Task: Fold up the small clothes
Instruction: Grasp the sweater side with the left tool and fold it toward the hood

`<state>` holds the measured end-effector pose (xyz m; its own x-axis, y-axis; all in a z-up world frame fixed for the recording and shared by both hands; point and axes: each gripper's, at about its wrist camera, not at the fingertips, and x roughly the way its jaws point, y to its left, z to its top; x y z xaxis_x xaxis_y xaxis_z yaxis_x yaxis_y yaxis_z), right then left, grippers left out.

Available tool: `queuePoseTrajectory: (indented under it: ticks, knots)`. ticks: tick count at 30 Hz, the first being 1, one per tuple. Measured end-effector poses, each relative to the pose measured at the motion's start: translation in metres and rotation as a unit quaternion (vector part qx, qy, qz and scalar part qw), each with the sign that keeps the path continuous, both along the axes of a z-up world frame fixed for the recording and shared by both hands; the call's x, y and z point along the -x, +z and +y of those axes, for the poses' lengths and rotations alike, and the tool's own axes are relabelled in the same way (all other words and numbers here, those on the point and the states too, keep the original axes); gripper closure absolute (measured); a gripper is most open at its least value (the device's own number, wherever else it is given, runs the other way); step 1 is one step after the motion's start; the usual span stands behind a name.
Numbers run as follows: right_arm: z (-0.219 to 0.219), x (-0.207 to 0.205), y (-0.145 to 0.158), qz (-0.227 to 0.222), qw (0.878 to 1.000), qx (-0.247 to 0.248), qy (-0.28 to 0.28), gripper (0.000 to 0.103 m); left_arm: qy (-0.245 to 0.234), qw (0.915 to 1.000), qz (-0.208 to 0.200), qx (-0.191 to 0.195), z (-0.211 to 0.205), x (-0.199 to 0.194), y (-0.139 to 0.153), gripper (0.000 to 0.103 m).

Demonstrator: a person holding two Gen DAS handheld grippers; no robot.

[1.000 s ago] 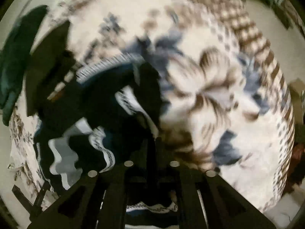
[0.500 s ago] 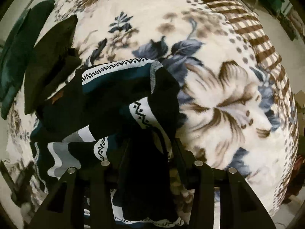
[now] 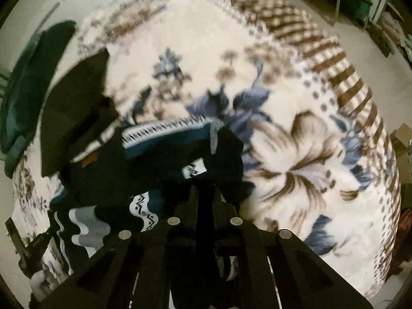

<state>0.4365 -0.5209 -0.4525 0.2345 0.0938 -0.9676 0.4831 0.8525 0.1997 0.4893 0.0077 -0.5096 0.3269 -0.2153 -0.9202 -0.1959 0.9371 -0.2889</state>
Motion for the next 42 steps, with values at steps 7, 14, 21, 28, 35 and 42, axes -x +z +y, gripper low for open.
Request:
queuePoseTrajectory:
  ticks: [7, 14, 21, 28, 35, 42]
  knots:
    - [-0.009, 0.055, 0.019, -0.001, 0.995, -0.08, -0.055, 0.07, 0.073, 0.994, 0.022, 0.078, 0.021, 0.083, 0.014, 0.079]
    - [0.014, 0.085, -0.023, 0.021, 0.969, -0.219, -0.117, 0.07, 0.135, 0.9686, 0.067, 0.197, 0.008, 0.119, -0.015, 0.075]
    - [0.02, 0.071, -0.051, -0.011, 0.959, -0.229, -0.168, 0.084, 0.193, 0.9551, 0.023, 0.223, 0.012, 0.104, -0.03, 0.097]
    - [0.025, 0.075, -0.011, -0.034, 0.97, -0.184, -0.157, 0.097, 0.175, 0.9656, -0.011, 0.192, 0.015, 0.116, 0.007, 0.097]
    - [0.02, 0.096, -0.012, 0.021, 0.983, -0.139, -0.114, 0.097, 0.128, 0.9802, 0.025, 0.149, 0.004, 0.114, -0.018, 0.093]
    - [0.016, 0.094, -0.015, 0.054, 0.991, -0.107, -0.062, 0.059, 0.064, 0.9951, 0.009, 0.075, -0.001, 0.118, 0.008, 0.082]
